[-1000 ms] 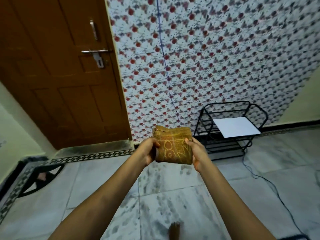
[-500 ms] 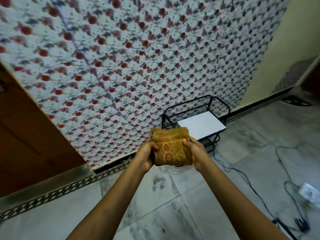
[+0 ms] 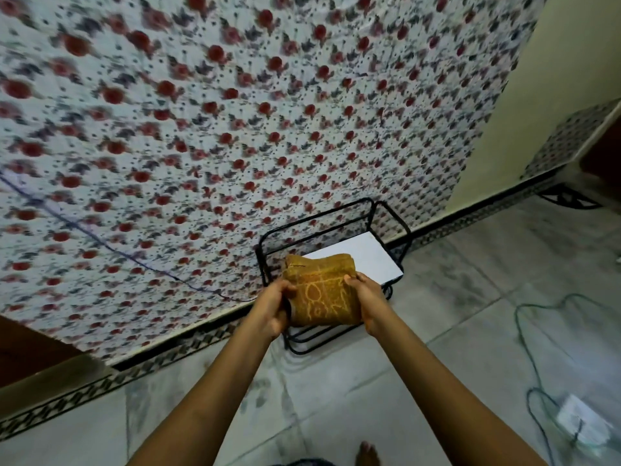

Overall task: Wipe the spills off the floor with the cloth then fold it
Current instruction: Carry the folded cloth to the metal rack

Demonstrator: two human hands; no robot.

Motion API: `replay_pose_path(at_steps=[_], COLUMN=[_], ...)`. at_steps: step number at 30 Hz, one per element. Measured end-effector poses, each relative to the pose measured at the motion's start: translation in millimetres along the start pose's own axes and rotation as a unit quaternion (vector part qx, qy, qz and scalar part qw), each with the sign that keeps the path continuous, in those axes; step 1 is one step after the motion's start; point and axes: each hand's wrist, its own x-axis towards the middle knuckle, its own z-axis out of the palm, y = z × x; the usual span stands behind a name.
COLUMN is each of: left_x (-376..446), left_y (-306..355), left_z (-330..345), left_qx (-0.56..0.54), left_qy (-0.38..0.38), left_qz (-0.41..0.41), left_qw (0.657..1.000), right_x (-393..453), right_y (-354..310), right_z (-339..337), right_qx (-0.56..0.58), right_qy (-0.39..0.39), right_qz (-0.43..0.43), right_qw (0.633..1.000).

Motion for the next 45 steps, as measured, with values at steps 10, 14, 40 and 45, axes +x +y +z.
replay_pose_path(at_steps=[10, 14, 40, 45], left_x=[154, 237, 581, 577], left_y=[18, 22, -73, -81], left_z=[92, 110, 130, 125], left_qx=[-0.054, -0.074, -0.033, 0.007], left_qy=[0.057, 0.075, 0.236, 0.234], left_qz=[-0.069, -0.098, -0.096, -0.087], left_qw=[0.994, 0.99, 0.967, 0.968], right_x=[164, 253, 620, 620], right_y=[-55, -62, 47, 60], right_z=[-53, -59, -99, -107], right_qx=[-0.051, -0.113, -0.365, -0.389], right_qy=[0.007, 0.023, -0.051, -0.026], right_qz=[0.068, 0.082, 0.14, 0.136], right_qw=[0.996, 0.99, 0.919, 0.911])
